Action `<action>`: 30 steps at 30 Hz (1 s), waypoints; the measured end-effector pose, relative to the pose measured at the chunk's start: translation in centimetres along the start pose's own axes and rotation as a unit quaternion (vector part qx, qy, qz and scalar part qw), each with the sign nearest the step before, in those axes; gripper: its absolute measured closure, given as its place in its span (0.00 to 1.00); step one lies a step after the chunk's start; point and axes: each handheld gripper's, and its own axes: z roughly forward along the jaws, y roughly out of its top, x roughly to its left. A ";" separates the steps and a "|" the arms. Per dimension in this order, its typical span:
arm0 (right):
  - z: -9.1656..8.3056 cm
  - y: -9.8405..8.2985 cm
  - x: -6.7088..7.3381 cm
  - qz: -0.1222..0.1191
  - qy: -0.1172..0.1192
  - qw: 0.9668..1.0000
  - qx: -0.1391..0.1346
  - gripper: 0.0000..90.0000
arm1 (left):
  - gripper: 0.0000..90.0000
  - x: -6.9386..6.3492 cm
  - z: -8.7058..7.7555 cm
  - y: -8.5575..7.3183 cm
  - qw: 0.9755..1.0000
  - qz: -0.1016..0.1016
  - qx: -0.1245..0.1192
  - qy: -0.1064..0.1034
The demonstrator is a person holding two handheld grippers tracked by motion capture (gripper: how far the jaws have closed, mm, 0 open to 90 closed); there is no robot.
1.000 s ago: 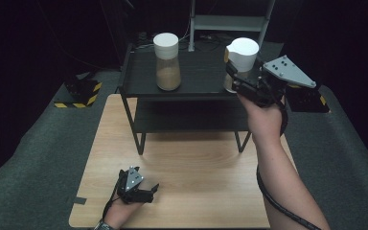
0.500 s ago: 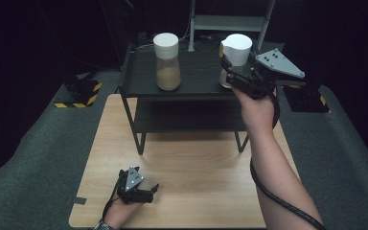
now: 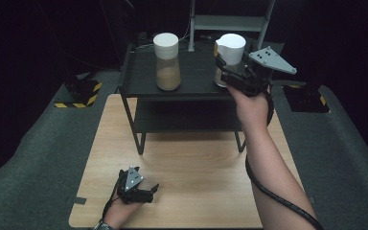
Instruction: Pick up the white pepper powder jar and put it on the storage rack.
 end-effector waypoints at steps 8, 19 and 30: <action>0.2 -0.2 -0.2 0.008 0.001 1.000 0.001 0.33 | 0.01 0.0 0.0 0.0 1.000 0.000 0.000 0.000; 0.4 -0.4 -0.3 0.006 0.002 1.000 -0.002 0.33 | 0.01 0.0 0.0 0.0 1.000 0.000 0.000 -0.001; 0.2 -0.3 -0.2 0.006 0.001 1.000 -0.005 0.31 | 0.01 0.1 0.0 0.0 1.000 -0.001 0.000 -0.002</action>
